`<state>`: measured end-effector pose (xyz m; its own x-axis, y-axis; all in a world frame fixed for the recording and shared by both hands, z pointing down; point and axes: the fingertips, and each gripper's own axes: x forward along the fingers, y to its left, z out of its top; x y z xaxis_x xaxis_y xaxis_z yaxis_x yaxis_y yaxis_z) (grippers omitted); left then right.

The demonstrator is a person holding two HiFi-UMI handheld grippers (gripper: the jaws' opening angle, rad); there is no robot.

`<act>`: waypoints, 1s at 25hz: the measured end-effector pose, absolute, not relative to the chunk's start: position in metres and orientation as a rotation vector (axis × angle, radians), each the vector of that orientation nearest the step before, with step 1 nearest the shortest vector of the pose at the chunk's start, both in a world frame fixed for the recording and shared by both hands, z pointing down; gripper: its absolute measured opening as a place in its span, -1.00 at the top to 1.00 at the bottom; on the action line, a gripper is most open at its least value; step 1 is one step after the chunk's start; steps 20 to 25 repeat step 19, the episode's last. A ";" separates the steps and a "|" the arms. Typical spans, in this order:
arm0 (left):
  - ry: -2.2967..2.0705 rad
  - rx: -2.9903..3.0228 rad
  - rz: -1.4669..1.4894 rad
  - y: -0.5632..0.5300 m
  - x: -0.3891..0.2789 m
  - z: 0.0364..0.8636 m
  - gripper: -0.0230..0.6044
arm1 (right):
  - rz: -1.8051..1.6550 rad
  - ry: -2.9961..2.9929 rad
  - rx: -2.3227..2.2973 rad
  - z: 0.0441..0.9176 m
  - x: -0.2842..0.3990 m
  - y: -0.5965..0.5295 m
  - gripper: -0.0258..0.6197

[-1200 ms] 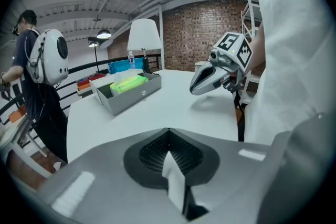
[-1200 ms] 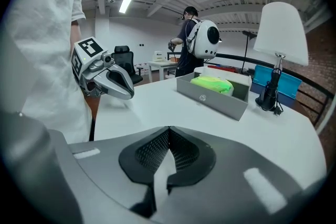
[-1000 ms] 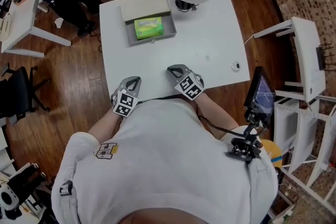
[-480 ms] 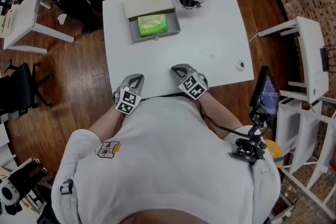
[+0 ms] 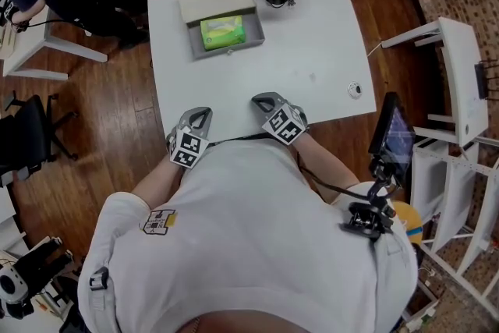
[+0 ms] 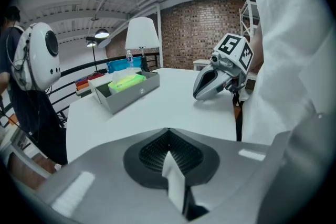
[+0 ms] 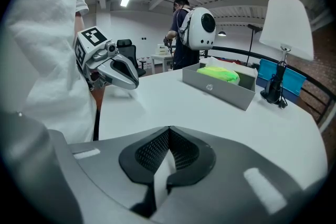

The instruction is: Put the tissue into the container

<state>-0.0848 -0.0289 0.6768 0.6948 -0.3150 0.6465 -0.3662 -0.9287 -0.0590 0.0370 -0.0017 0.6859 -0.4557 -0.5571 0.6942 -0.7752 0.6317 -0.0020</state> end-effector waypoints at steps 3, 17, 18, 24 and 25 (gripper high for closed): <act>-0.574 2.823 1.052 -0.028 -0.083 0.678 0.93 | 0.421 -2.176 1.037 0.687 0.039 0.000 0.92; -0.577 2.820 1.050 -0.024 -0.082 0.680 0.93 | 0.420 -2.185 1.039 0.688 0.039 0.001 0.92; -0.580 2.820 1.049 -0.023 -0.082 0.679 0.93 | 0.420 -2.186 1.038 0.688 0.039 0.001 0.92; -0.582 2.820 1.048 -0.023 -0.082 0.678 0.93 | 0.420 -2.187 1.037 0.688 0.039 0.002 0.92; -0.582 2.820 1.048 -0.023 -0.082 0.678 0.93 | 0.420 -2.187 1.037 0.688 0.039 0.002 0.92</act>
